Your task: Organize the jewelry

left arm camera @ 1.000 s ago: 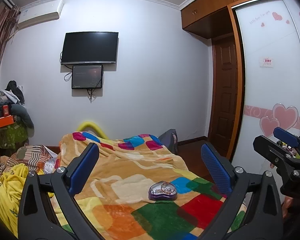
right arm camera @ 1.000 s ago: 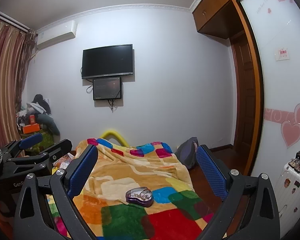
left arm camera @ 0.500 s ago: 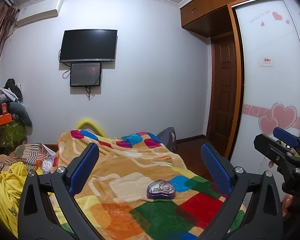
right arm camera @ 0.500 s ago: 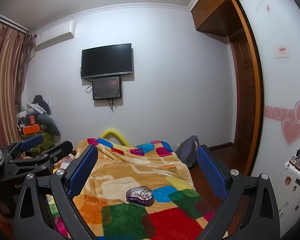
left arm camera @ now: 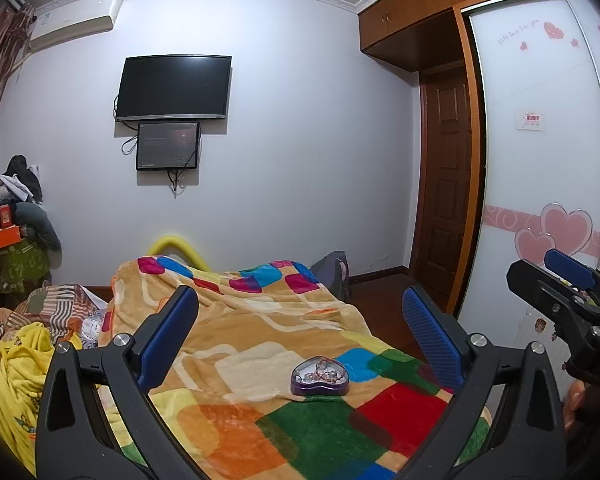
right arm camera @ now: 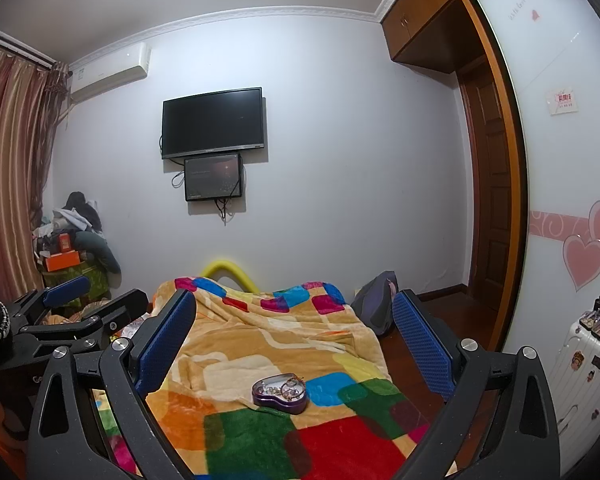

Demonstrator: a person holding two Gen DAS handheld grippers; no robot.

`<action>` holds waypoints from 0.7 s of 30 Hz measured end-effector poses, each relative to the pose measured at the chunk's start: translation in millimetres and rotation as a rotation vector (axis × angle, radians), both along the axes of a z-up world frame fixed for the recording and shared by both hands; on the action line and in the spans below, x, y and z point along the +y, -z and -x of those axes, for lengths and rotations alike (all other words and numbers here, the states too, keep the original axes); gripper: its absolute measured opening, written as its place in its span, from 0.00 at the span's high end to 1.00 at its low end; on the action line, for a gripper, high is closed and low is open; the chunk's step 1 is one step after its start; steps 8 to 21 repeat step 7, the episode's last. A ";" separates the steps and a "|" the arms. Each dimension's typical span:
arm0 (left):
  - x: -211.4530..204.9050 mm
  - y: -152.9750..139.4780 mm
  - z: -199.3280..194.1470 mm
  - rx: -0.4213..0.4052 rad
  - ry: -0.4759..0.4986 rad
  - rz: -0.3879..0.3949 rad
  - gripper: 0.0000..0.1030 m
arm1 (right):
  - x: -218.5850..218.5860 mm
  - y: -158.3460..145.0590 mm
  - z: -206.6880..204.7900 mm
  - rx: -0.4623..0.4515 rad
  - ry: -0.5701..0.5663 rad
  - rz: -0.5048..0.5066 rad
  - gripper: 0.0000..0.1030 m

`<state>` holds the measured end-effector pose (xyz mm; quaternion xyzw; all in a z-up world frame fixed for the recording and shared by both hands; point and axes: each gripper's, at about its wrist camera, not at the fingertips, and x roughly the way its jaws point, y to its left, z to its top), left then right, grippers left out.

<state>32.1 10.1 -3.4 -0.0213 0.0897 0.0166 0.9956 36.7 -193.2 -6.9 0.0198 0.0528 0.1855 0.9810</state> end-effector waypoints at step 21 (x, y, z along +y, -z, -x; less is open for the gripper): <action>2.0 4.3 -3.9 0.015 -0.004 -0.005 0.00 | 1.2 0.4 -3.8 0.015 0.001 0.000 0.05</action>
